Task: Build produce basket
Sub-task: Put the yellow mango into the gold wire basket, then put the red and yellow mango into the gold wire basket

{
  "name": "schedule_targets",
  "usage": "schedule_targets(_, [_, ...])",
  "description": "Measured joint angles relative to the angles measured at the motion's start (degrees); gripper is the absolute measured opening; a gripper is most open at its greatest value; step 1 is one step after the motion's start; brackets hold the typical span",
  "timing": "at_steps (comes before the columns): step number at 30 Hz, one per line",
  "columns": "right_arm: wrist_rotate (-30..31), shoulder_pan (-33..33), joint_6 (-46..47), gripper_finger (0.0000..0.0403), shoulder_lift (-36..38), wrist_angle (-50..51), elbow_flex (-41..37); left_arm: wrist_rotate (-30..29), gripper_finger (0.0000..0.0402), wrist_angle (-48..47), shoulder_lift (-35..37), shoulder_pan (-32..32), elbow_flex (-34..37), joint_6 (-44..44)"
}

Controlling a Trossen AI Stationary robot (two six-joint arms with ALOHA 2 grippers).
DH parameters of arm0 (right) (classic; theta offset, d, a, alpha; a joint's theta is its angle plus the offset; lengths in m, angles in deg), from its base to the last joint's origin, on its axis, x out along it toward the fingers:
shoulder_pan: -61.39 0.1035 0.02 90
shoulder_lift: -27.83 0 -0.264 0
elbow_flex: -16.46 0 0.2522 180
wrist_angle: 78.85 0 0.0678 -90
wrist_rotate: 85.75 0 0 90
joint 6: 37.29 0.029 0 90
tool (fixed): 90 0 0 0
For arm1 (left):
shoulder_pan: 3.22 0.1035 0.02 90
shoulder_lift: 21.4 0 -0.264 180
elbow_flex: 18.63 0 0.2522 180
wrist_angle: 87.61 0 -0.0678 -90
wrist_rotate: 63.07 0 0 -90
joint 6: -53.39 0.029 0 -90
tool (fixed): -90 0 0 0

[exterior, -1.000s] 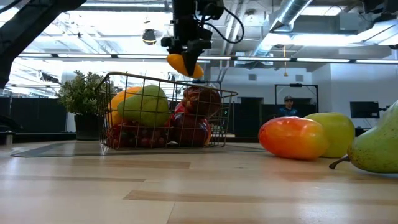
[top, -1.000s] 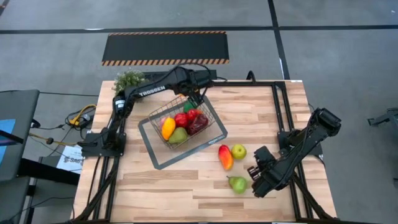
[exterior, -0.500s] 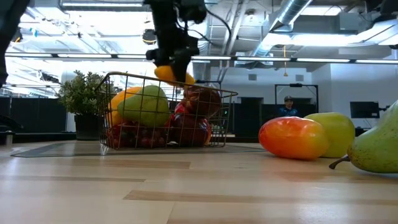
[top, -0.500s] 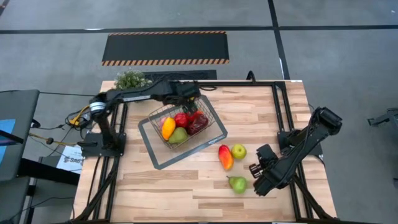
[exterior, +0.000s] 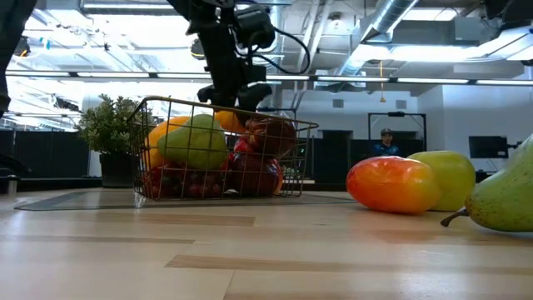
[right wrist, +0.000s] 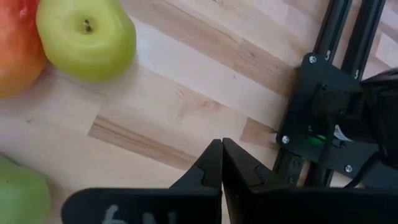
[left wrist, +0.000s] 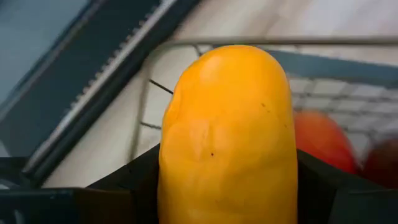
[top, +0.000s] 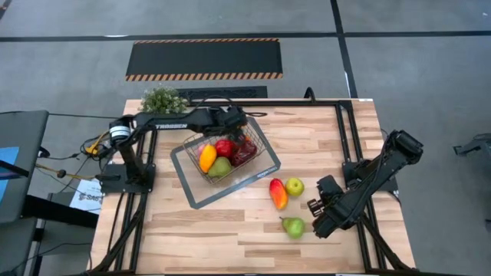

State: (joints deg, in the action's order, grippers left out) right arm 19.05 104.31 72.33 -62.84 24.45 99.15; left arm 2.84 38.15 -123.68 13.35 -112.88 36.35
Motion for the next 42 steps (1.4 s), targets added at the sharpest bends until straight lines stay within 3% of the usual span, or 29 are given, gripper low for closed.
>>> schedule_targets(6, [0.0,-0.3,-0.5,0.0022,0.0,0.0,0.0,-2.4,0.0239,0.6,-1.0,0.2,0.0,-0.7])
schedule_targets(10, [0.0,-0.3,-0.6,0.0018,0.0,0.0,0.0,-4.2,0.0262,0.6,-1.0,-0.1,0.0,-0.7])
schedule_targets(18, [0.0,-0.3,-0.6,0.0020,0.0,0.3,0.0,-4.0,0.0326,0.5,-1.0,-0.1,0.0,-1.4])
schedule_targets(23, [0.0,-0.3,-0.6,0.0022,0.0,0.3,0.0,-3.5,0.0338,0.1,-1.0,-0.3,-0.6,0.4])
schedule_targets(26, [-0.5,-0.3,-1.4,0.0019,0.0,0.3,0.0,-2.5,0.0339,-3.1,-0.9,-1.1,-4.7,3.1])
schedule_targets(29, [-2.8,-0.3,-2.6,0.0017,0.0,0.2,0.0,1.8,0.0339,-5.1,-0.7,-2.5,-10.8,3.8])
schedule_targets(35, [-7.7,0.6,-3.1,0.0020,0.0,-2.8,0.0,21.3,0.0339,4.4,-0.7,-7.5,-15.1,8.1])
schedule_targets(39, [-7.9,2.4,-2.6,0.0022,0.0,-5.9,0.0,22.6,0.0339,11.3,-0.9,-12.8,-12.8,17.5])
schedule_targets(42, [-7.9,4.2,-1.7,0.0020,0.0,-7.3,0.0,22.9,0.0339,14.9,-2.6,-16.1,-12.4,19.7])
